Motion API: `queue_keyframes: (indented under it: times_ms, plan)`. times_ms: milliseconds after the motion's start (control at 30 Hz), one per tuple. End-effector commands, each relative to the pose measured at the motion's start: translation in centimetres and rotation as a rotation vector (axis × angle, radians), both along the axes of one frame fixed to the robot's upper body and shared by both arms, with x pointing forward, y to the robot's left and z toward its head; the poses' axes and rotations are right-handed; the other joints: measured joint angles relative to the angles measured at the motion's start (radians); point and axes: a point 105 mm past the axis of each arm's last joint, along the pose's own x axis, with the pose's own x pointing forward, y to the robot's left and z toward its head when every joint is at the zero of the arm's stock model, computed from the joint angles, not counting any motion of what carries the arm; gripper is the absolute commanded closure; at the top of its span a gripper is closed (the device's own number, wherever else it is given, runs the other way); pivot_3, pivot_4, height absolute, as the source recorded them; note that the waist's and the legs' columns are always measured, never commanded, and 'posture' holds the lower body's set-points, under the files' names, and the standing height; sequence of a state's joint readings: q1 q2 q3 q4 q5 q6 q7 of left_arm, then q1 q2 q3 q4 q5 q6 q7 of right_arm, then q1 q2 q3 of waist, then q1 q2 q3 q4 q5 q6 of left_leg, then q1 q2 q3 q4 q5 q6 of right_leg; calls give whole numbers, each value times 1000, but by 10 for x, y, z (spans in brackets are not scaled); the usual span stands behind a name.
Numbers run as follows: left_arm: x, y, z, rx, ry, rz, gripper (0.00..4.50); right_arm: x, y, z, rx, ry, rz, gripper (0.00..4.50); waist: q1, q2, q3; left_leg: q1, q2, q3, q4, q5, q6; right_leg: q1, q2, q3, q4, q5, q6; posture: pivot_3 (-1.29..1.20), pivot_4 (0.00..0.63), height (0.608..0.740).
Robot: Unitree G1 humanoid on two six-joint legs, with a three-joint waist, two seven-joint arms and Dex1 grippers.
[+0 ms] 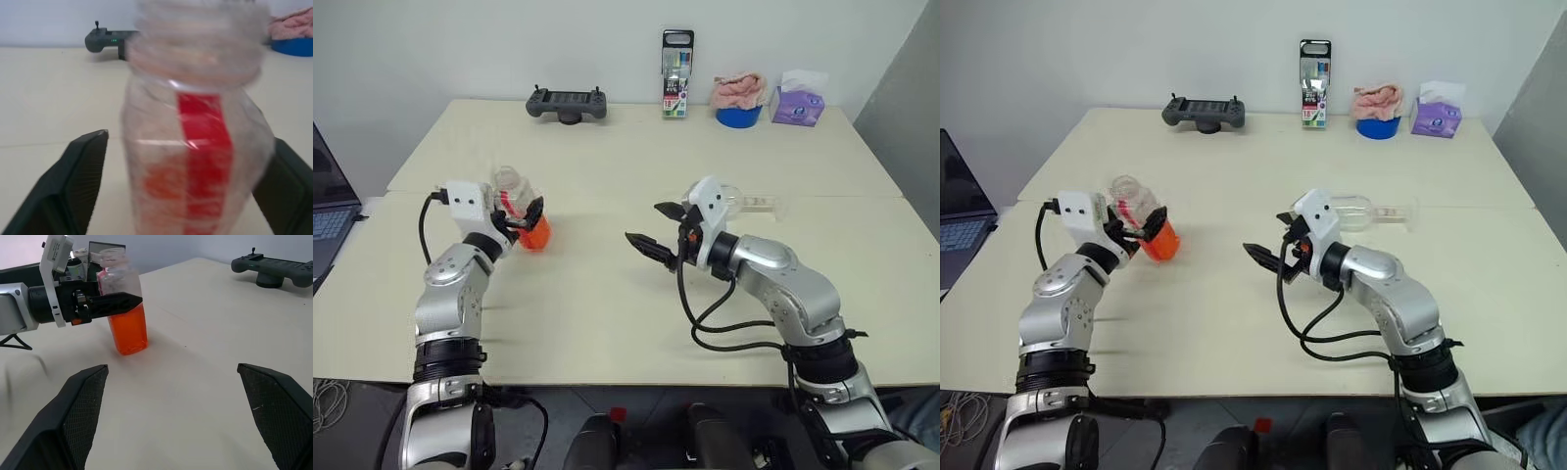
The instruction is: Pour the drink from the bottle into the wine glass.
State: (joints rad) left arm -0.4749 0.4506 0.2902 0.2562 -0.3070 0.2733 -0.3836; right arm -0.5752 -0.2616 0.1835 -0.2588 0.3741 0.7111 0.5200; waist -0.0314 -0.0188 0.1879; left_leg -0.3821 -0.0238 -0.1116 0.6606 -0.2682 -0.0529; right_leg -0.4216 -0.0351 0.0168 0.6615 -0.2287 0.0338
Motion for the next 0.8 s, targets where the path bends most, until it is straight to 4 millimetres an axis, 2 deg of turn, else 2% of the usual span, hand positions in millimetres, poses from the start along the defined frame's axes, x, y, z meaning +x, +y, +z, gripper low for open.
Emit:
queue_keyframes:
  times_ms: [33,233,467,567,633,700,800]
  plan:
    - [-5,0,14,13,-57,12,17,0,-4,12,18,-49,-7,0,0,0,0,0,0,0,0,0,0,0,0,0,0,0,0,0,150,740]
    - [-14,-8,7,-5,-35,-16,17,8,-16,11,2,-57,-51,0,0,0,0,0,0,0,0,0,0,0,0,0,0,0,0,0,150,740]
    - [-53,-7,-9,-16,34,-31,17,41,-75,-5,-292,-187,-257,0,0,0,0,0,0,1,0,0,0,0,-1,1,-1,0,0,0,150,740]
    - [-81,-9,-16,-38,73,-83,17,53,-108,-16,-471,-267,-347,0,0,0,0,0,0,2,0,0,0,0,-1,1,-1,0,0,0,150,740]
    - [-98,-21,-24,-21,122,-172,17,60,-127,-20,-567,-309,-396,0,0,0,0,0,1,3,0,0,0,0,0,1,-2,0,0,0,150,740]
    - [-114,-51,-38,19,198,-328,17,70,-147,-25,-688,-357,-460,0,0,0,0,0,0,3,-1,0,0,0,0,2,-2,-1,0,0,150,740]
    - [-121,-86,-45,53,234,-478,17,85,-160,-26,-802,-429,-514,0,2,0,0,1,0,4,0,0,0,2,0,2,-3,-1,-1,0,150,740]
